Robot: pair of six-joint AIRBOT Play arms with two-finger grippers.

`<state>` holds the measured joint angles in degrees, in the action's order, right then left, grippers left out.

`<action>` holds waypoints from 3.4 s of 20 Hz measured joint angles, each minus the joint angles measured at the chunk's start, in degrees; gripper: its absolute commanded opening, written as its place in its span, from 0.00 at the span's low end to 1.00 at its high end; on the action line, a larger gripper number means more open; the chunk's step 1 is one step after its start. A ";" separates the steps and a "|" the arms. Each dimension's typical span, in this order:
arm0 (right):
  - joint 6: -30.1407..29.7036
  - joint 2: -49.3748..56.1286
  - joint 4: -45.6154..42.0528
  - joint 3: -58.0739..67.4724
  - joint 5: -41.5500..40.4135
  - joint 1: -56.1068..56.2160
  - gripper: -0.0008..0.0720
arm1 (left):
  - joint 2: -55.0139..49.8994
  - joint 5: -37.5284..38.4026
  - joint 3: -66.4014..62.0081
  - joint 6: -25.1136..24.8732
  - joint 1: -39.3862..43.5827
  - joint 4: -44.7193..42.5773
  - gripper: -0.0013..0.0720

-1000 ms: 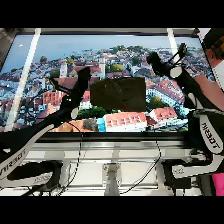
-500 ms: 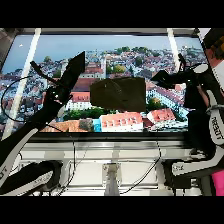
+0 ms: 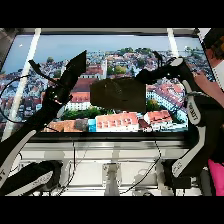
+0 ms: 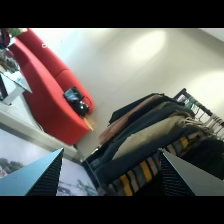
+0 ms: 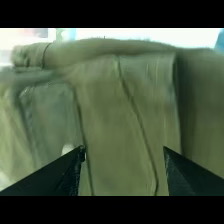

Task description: Fold the clothes and pants, and hang the long-sleeved shirts on hangers.

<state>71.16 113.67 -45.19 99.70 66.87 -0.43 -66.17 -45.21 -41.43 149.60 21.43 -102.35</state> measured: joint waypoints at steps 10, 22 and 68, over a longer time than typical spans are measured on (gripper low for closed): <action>2.80 5.92 -2.03 6.36 -5.90 1.62 0.72 | 0.04 0.00 0.00 0.00 0.02 -0.15 0.92; 4.61 5.95 -6.62 6.82 -1.90 3.34 0.02 | 0.04 -0.02 0.00 0.00 0.00 -0.11 0.91; 13.68 13.62 -9.07 12.17 24.22 -2.43 0.02 | 0.02 0.07 0.00 0.02 0.02 -0.11 0.91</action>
<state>84.84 127.28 -54.26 111.87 91.09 -2.85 -66.15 -45.15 -41.43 149.62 21.45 -102.45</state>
